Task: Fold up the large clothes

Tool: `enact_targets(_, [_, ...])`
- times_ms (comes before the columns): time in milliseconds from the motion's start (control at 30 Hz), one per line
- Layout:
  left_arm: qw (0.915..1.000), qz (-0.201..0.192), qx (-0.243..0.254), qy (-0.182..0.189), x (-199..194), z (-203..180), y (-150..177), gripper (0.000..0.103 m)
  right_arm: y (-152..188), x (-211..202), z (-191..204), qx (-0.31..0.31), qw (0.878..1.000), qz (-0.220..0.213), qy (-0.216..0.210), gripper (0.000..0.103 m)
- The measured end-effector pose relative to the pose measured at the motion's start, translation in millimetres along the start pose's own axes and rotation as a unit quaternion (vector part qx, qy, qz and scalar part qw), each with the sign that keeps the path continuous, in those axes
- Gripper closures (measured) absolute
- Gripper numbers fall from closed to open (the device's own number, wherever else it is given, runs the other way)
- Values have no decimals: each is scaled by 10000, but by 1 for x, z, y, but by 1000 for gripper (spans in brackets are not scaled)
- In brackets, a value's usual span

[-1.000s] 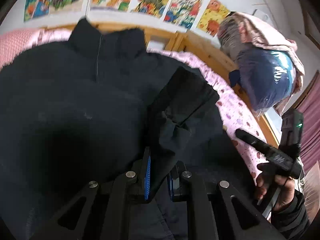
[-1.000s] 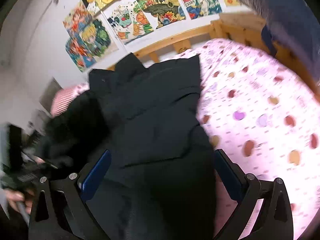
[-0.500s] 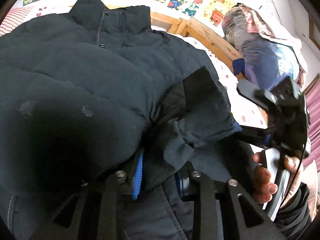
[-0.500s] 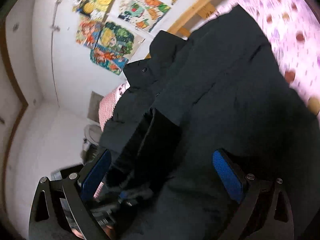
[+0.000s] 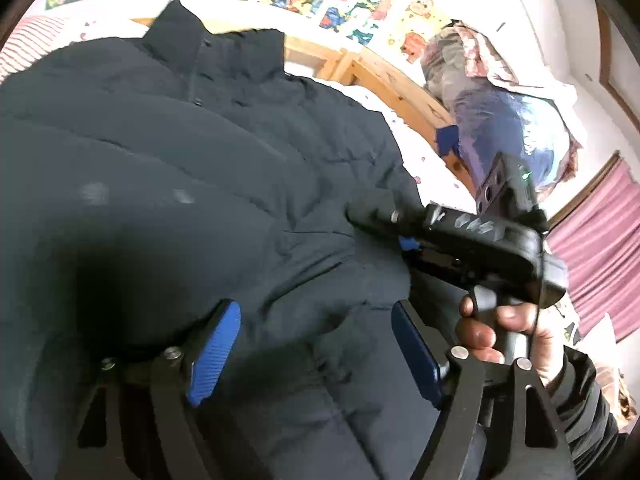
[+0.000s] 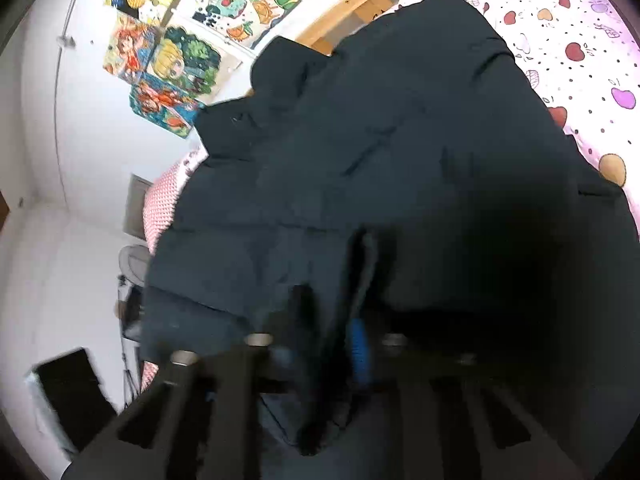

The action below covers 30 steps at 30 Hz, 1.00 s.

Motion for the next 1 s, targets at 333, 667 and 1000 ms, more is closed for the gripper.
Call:
enact_targets(333, [9929, -710, -355, -886, -89, 44, -16, 25, -32, -75, 62, -1111, 9845, -1269, 489, 98])
enact_targets(667, [9733, -1302, -1122, -1520, -140, 118, -26, 24, -64, -117, 24, -822, 9713, -1905, 1164, 98])
enact_targets(1000, [9692, -1112, -1441, -1658, -114, 152, -40, 24, -73, -95, -22, -615, 9634, -1758, 1926, 98])
Point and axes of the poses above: each gripper's, at about its wrist camera, not at the fingertips, and x roughly the way its jaws point, z to its left, y to its underside, the point moved 1 cm from there along x, roughly the way its jaws point, and after that the axes turned 10 degrees about z, right-handed, at the moved point
